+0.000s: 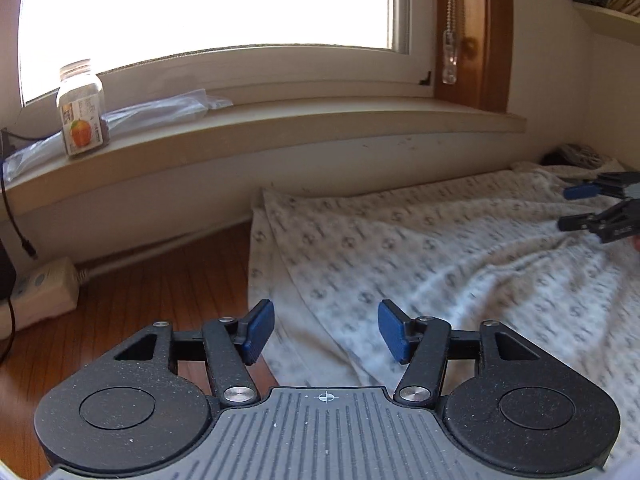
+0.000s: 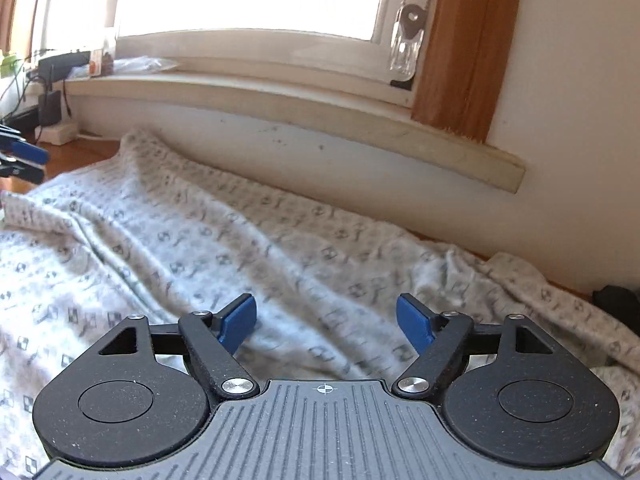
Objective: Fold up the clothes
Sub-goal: 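Grasp the sheet edge with the left tool while the right tool moves toward it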
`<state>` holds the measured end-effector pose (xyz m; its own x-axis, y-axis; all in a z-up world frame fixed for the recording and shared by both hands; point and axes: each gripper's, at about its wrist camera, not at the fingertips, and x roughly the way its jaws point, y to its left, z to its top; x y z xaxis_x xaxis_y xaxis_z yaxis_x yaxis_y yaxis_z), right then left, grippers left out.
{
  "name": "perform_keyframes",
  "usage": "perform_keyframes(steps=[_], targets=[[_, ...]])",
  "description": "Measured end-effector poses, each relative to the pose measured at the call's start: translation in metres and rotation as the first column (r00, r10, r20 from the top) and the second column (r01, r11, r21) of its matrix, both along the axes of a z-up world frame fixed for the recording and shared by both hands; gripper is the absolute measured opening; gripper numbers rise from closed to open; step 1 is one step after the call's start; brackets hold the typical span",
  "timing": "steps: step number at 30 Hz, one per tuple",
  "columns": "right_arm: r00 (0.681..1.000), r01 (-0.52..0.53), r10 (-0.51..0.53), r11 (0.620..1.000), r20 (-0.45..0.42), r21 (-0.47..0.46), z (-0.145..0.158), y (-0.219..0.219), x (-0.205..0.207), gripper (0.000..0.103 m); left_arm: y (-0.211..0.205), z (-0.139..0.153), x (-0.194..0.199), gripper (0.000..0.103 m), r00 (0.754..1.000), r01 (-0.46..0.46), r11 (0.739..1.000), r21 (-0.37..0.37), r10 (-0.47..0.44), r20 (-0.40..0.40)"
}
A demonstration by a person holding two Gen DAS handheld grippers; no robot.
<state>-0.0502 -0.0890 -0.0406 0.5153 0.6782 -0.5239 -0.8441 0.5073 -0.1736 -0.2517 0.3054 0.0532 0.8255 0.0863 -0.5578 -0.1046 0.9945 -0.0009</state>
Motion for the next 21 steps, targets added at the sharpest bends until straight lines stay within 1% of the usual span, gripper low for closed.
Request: perform_keyframes(steps=[2, 6, 7, 8, 10, 11, 13, 14, 15, 16, 17, 18, 21], targets=[[1.0, 0.016, -0.017, 0.999, -0.01, -0.031, -0.006, 0.004, 0.005, 0.082, -0.001, 0.001, -0.009, 0.066, 1.0, -0.003, 1.0, -0.024, 0.003, 0.005], [0.998, 0.026, -0.028, 0.999, -0.061, -0.025, -0.007, 0.002, 0.013, 0.085, -0.004, 0.007, -0.023, 0.066, 1.0, -0.012, 0.997, -0.079, 0.014, 0.025], [0.997, 0.032, -0.034, 0.999, -0.07, -0.024, -0.008, 0.002, 0.014, 0.088, -0.007, 0.007, -0.026, 0.066, 1.0, -0.004, 0.996, -0.093, 0.007, 0.029], [0.996, 0.035, -0.036, 0.999, -0.079, -0.022, -0.008, 0.002, 0.016, 0.088, -0.01, 0.007, -0.029, 0.066, 0.999, 0.005, 0.994, -0.107, -0.002, 0.034], [0.995, 0.035, -0.036, 0.999, -0.093, -0.018, -0.008, 0.001, 0.018, 0.088, -0.018, 0.005, -0.03, 0.066, 0.998, 0.056, 0.99, -0.133, -0.052, 0.03], [0.994, 0.035, -0.036, 0.999, -0.098, -0.016, -0.009, 0.001, 0.019, 0.089, -0.021, 0.002, -0.027, 0.066, 0.998, 0.061, 0.99, -0.13, -0.059, 0.019], [0.995, 0.034, -0.036, 0.999, -0.098, -0.016, -0.009, 0.0, 0.019, 0.088, -0.027, -0.003, -0.021, 0.062, 0.997, 0.071, 0.99, -0.125, -0.072, -0.004], [0.995, 0.034, -0.036, 0.999, -0.092, -0.017, -0.009, 0.0, 0.018, 0.088, -0.027, -0.004, -0.017, 0.057, 0.998, 0.067, 0.991, -0.12, -0.069, -0.013], [0.996, 0.033, -0.035, 0.999, -0.084, -0.019, -0.009, 0.0, 0.017, 0.088, -0.028, -0.006, -0.013, 0.048, 0.998, 0.062, 0.991, -0.115, -0.065, -0.022], [0.997, 0.033, -0.034, 0.999, -0.074, -0.022, -0.009, 0.0, 0.015, 0.088, -0.029, -0.008, -0.008, 0.042, 0.998, 0.059, 0.992, -0.109, -0.063, -0.031], [0.997, 0.031, -0.033, 0.999, -0.064, -0.024, -0.009, 0.001, 0.013, 0.088, -0.03, -0.009, -0.004, 0.028, 0.997, 0.061, 0.994, -0.095, -0.065, -0.038], [0.998, 0.029, -0.031, 0.999, -0.053, -0.027, -0.01, 0.001, 0.012, 0.088, -0.028, -0.007, -0.002, 0.005, 0.998, 0.056, 0.995, -0.083, -0.058, -0.03], [0.999, 0.013, -0.014, 0.999, -0.03, -0.03, -0.009, 0.001, 0.008, 0.088, -0.023, -0.004, 0.005, 0.004, 0.999, 0.038, 0.998, -0.048, -0.038, -0.004]])
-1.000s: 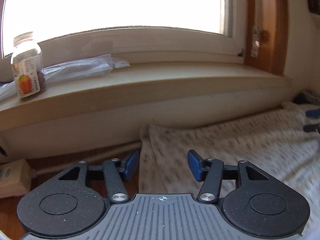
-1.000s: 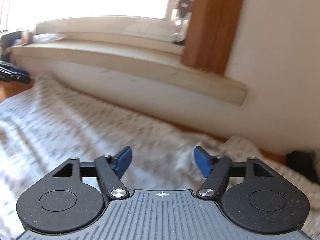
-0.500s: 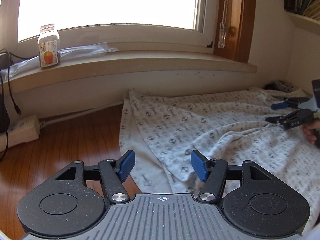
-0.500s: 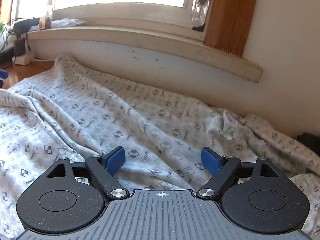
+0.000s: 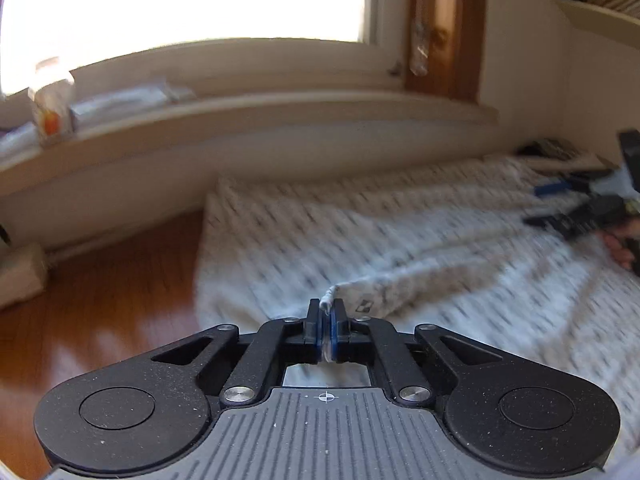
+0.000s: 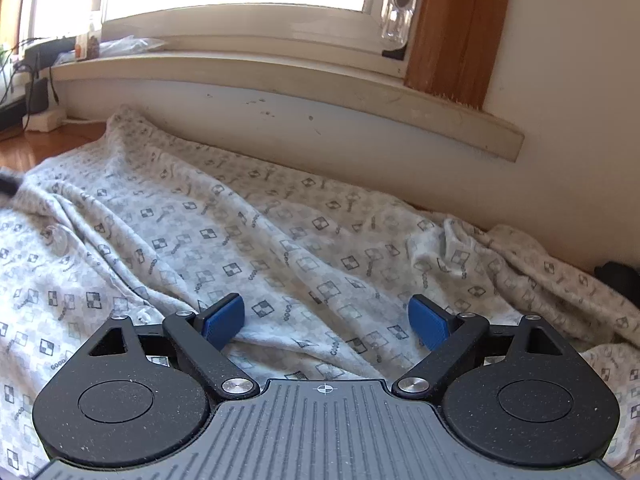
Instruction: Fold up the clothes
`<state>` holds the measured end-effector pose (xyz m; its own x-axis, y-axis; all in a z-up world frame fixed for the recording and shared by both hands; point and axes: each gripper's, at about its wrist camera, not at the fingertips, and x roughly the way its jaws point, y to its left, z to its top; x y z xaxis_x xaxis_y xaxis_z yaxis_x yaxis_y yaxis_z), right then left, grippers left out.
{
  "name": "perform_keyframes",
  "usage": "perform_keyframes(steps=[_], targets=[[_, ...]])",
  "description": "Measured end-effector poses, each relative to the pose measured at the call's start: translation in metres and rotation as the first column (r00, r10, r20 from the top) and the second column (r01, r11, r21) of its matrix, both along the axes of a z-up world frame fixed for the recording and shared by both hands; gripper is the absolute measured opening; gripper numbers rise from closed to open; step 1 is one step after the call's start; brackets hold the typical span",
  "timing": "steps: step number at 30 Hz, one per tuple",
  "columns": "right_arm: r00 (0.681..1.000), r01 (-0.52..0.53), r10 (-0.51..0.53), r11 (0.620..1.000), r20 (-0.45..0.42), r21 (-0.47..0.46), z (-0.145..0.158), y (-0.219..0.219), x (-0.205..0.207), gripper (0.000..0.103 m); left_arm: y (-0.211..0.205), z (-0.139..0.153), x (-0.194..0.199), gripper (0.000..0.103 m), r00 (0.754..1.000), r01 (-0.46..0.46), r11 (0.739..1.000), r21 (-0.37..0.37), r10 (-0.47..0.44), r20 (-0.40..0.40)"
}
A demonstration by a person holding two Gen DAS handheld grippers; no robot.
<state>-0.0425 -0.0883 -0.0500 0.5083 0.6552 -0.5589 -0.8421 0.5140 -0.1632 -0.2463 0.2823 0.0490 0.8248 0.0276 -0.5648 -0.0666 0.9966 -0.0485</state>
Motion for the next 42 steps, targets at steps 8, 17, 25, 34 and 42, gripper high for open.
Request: perform_keyframes(steps=[8, 17, 25, 34, 42], targets=[[0.983, -0.175, 0.178, 0.983, -0.046, 0.061, 0.016, 0.01, -0.021, 0.049, 0.001, 0.0, 0.026, 0.01, 1.0, -0.02, 0.995, 0.1, 0.02, -0.003], [0.835, -0.505, 0.513, 0.858, -0.197, 0.093, 0.027, 0.109, -0.085, 0.031, 0.005, 0.001, 0.043, 0.01, 1.0, -0.014, 0.99, 0.139, 0.012, 0.015], [0.794, -0.562, 0.555, 0.826, -0.248, 0.048, 0.012, 0.164, -0.101, 0.035, 0.011, -0.003, 0.034, 0.01, 1.0, -0.005, 0.995, 0.103, 0.005, -0.002], [0.765, -0.613, 0.617, 0.786, -0.185, 0.082, 0.016, 0.152, -0.111, 0.004, 0.023, 0.0, 0.031, 0.01, 1.0, 0.015, 1.0, 0.001, -0.015, 0.007], [0.764, -0.63, 0.645, 0.752, -0.021, 0.196, 0.051, 0.111, -0.118, 0.004, 0.032, 0.009, 0.009, 0.01, 0.999, 0.033, 0.999, -0.037, -0.034, -0.007]])
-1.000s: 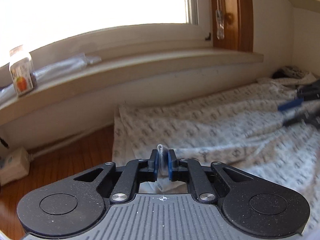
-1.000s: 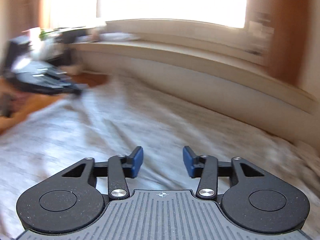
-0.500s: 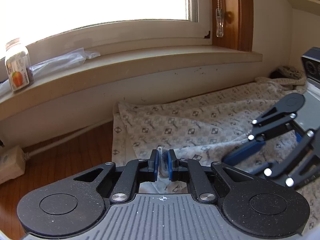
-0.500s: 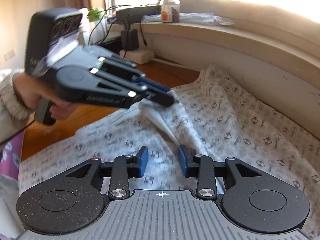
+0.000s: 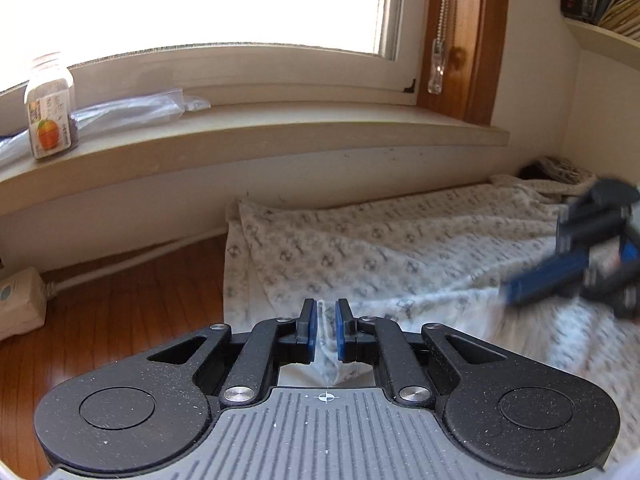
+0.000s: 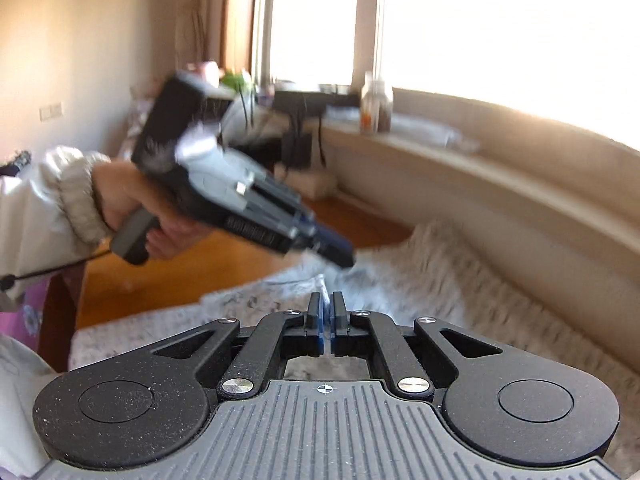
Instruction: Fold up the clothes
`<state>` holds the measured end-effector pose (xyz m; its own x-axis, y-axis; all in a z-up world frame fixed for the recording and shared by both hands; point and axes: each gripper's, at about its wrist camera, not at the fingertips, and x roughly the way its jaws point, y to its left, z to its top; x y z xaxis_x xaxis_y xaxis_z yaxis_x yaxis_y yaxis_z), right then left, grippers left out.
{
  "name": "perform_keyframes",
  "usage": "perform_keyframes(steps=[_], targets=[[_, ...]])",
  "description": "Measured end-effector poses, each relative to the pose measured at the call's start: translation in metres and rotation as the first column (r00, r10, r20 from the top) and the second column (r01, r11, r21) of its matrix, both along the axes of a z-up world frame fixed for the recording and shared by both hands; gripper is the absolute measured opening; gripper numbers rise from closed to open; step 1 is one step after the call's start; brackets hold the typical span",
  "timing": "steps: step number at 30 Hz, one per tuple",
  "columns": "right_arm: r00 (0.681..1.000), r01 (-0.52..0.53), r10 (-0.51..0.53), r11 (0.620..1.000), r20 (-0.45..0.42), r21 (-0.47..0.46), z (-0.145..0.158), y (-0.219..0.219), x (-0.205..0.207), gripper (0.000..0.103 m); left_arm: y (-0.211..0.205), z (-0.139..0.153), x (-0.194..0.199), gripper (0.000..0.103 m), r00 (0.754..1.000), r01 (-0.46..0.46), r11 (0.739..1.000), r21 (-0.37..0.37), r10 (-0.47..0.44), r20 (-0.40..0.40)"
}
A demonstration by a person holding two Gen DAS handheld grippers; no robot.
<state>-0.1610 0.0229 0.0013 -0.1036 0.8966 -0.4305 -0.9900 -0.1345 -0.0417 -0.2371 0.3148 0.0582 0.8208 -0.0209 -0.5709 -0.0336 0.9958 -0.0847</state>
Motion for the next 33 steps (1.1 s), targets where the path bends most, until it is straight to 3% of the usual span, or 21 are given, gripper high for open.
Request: perform_keyframes(steps=[6, 10, 12, 15, 16, 20, 23, 25, 26, 27, 28, 33], targets=[[0.999, 0.013, -0.014, 0.999, 0.047, 0.03, -0.002, -0.007, 0.002, 0.004, 0.005, -0.012, -0.017, 0.01, 0.998, 0.021, 0.999, -0.038, -0.024, -0.065], [0.998, -0.017, 0.021, 0.998, 0.065, -0.063, -0.016, 0.007, 0.0, 0.004, 0.005, -0.015, -0.026, 0.01, 0.998, 0.022, 0.999, -0.042, -0.025, -0.064], [0.997, -0.007, 0.013, 0.995, 0.07, -0.095, -0.022, 0.013, 0.0, 0.005, 0.008, -0.012, -0.026, 0.023, 0.999, -0.001, 0.998, -0.059, -0.001, -0.035], [0.999, 0.007, -0.001, 0.993, 0.044, -0.118, -0.025, 0.015, 0.003, 0.008, 0.011, -0.007, -0.02, 0.029, 1.0, -0.029, 0.995, -0.093, 0.029, 0.0], [0.999, 0.006, -0.003, 0.992, 0.032, -0.122, -0.024, 0.016, 0.004, 0.012, 0.012, -0.006, -0.016, 0.029, 0.999, -0.035, 0.994, -0.105, 0.036, 0.007], [1.0, -0.003, -0.001, 0.992, -0.029, -0.125, -0.02, 0.024, 0.009, 0.05, 0.012, -0.009, 0.008, 0.029, 1.0, -0.029, 0.99, -0.141, 0.028, -0.009], [0.997, 0.0, -0.011, 0.988, -0.075, -0.152, -0.022, 0.037, 0.014, 0.051, 0.007, -0.014, 0.02, 0.025, 0.999, -0.03, 0.993, -0.114, 0.027, -0.033], [0.994, 0.001, -0.021, 0.983, -0.108, -0.184, -0.026, 0.047, 0.018, 0.05, 0.002, -0.017, 0.021, 0.009, 0.999, -0.032, 0.996, -0.083, 0.029, -0.035], [0.993, 0.0, -0.022, 0.981, -0.114, -0.192, -0.028, 0.05, 0.019, 0.041, 0.001, -0.017, 0.02, 0.002, 0.999, -0.037, 0.997, -0.073, 0.035, -0.029], [0.992, -0.013, -0.011, 0.982, -0.124, -0.189, -0.028, 0.05, 0.019, 0.027, 0.001, -0.015, 0.016, 0.002, 0.999, -0.038, 0.997, -0.066, 0.038, -0.015], [0.994, -0.011, -0.006, 0.988, -0.113, -0.154, -0.026, 0.045, 0.017, 0.003, 0.0, -0.013, 0.012, 0.001, 0.999, -0.04, 0.997, -0.06, 0.04, -0.001], [0.999, 0.009, -0.008, 0.999, -0.033, 0.044, -0.009, 0.019, 0.007, 0.003, 0.003, -0.001, -0.022, 0.001, 0.999, -0.038, 0.996, -0.079, 0.04, 0.032]])
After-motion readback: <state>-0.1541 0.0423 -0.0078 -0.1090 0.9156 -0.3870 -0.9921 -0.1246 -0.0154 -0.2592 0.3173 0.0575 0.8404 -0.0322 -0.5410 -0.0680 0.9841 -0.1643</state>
